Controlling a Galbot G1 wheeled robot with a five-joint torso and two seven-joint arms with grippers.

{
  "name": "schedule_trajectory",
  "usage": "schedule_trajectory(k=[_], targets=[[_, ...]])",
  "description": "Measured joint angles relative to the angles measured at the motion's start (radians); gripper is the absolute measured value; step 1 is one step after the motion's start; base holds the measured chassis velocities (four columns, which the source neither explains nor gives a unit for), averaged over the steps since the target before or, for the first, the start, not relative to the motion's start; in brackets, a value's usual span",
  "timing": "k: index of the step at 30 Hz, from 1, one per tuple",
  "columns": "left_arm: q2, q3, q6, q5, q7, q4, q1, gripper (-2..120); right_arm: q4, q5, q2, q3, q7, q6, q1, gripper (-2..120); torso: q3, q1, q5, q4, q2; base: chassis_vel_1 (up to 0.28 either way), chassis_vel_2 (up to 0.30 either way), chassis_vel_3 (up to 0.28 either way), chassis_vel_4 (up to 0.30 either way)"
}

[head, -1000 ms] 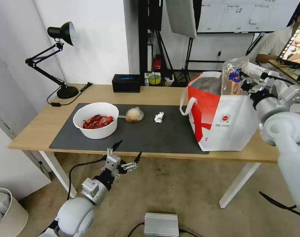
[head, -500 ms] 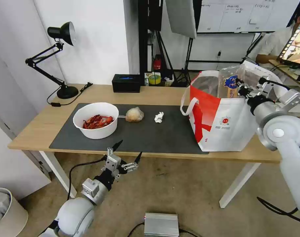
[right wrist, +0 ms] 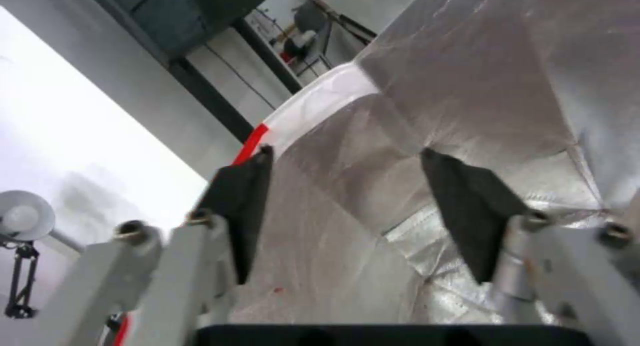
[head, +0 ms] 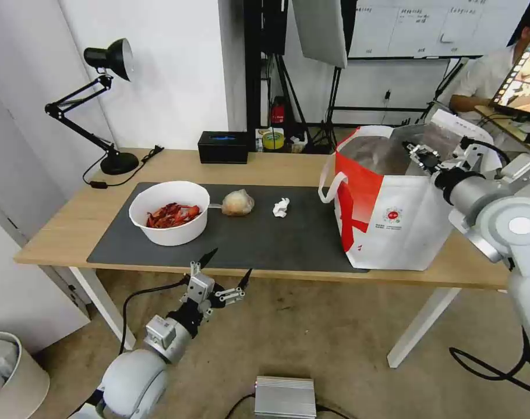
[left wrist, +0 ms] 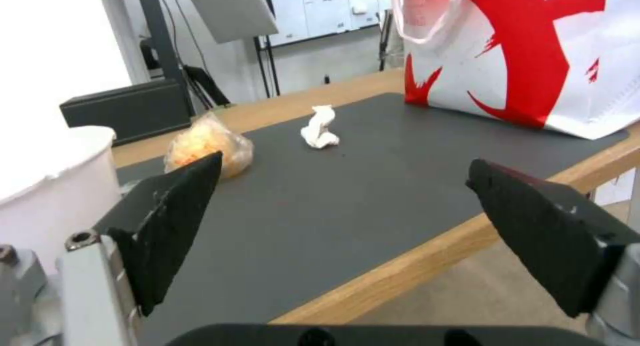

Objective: Pick up the trash from the table and place it into the takeout bag.

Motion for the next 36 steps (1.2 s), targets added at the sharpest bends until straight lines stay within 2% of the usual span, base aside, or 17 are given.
schedule_trajectory(k=[7, 9, 10, 12, 13, 14, 18, 21, 22, 24, 26, 27, 29, 31, 36], targets=[[-0.004, -0.003, 0.000, -0.001, 0.000, -0.001, -0.002, 100, 0.013, -0.005, -0.005, 0.000, -0.047, 0.014, -0.001, 85, 0.000, 0.000, 0.0001, 0.0000, 0.000, 0.000, 0.000, 0.000, 0.000], [-0.007, -0.004, 0.000, -0.002, 0.000, -0.002, -0.002, 100, 0.023, -0.022, -0.009, -0.001, -0.123, 0.060, -0.001, 93, 0.000, 0.000, 0.0000, -0.0001, 0.000, 0.000, 0.000, 0.000, 0.000], [-0.007, -0.004, 0.000, -0.002, 0.000, -0.002, -0.002, 100, 0.023, -0.022, -0.009, -0.001, -0.123, 0.060, -0.001, 93, 0.000, 0.000, 0.0000, -0.0001, 0.000, 0.000, 0.000, 0.000, 0.000], [-0.011, -0.006, 0.000, -0.003, -0.001, -0.004, -0.004, 100, 0.036, -0.059, -0.019, -0.003, -0.236, 0.112, -0.005, 99, 0.000, 0.000, 0.0000, 0.0000, 0.000, 0.000, 0.000, 0.000, 0.000], [-0.011, -0.006, 0.000, -0.003, -0.001, -0.004, -0.004, 100, 0.036, -0.059, -0.019, -0.003, -0.236, 0.112, -0.005, 99, 0.000, 0.000, 0.0000, 0.0000, 0.000, 0.000, 0.000, 0.000, 0.000], [-0.014, -0.007, 0.000, -0.003, -0.001, -0.006, -0.006, 100, 0.052, -0.088, -0.029, -0.005, -0.299, 0.135, -0.009, 100, 0.000, 0.000, 0.0000, 0.0000, 0.000, 0.000, 0.000, 0.000, 0.000], [-0.019, -0.009, -0.001, -0.004, -0.002, -0.006, -0.008, 100, 0.097, -0.160, -0.052, -0.012, -0.382, 0.158, -0.031, 100, 0.000, 0.000, -0.0001, 0.0000, 0.000, 0.000, 0.000, 0.000, 0.000], [-0.026, -0.016, -0.007, -0.004, -0.002, -0.002, -0.006, 100, 0.164, -0.275, -0.077, -0.013, -0.460, 0.170, -0.096, 100, 0.000, 0.000, -0.0001, 0.0000, 0.000, 0.000, 0.000, 0.000, 0.000], [-0.026, -0.016, -0.007, -0.004, -0.002, -0.002, -0.006, 100, 0.164, -0.275, -0.077, -0.013, -0.460, 0.170, -0.096, 100, 0.000, 0.000, -0.0001, 0.0000, 0.000, 0.000, 0.000, 0.000, 0.000], [-0.029, -0.021, -0.011, -0.004, -0.002, 0.000, -0.003, 100, 0.212, -0.365, -0.084, -0.010, -0.504, 0.179, -0.175, 100, 0.000, 0.000, -0.0002, 0.0000, 0.000, 0.000, 0.000, 0.000, 0.000], [-0.029, -0.023, -0.012, -0.004, -0.002, 0.000, -0.003, 100, 0.222, -0.389, -0.084, -0.010, -0.515, 0.183, -0.198, 100, 0.000, 0.000, -0.0002, 0.0001, 0.000, 0.000, 0.000, 0.000, 0.000], [-0.029, -0.028, -0.019, -0.004, -0.002, 0.004, -0.001, 100, 0.247, -0.481, -0.079, -0.013, -0.540, 0.200, -0.275, 100, 0.000, 0.000, -0.0001, -0.0001, 0.000, 0.000, 0.000, 0.000, 0.000], [-0.029, -0.031, -0.022, -0.004, -0.002, 0.005, -0.001, 100, 0.253, -0.509, -0.075, -0.016, -0.545, 0.208, -0.297, 100, 0.000, 0.000, -0.0002, -0.0001, 0.000, 0.000, 0.000, 0.000, 0.000], [-0.029, -0.038, -0.029, -0.004, -0.001, 0.008, 0.002, 100, 0.265, -0.639, -0.052, -0.042, -0.550, 0.248, -0.391, 100, 0.000, 0.000, -0.0001, 0.0000, 0.000, 0.000, 0.000, 0.000, 0.000], [-0.027, -0.041, -0.032, -0.005, 0.000, 0.009, 0.007, 100, 0.265, -0.756, -0.019, -0.063, -0.549, 0.295, -0.487, 100, 0.000, 0.000, -0.0002, 0.0000, 0.000, 0.000, 0.000, 0.000, 0.000]])
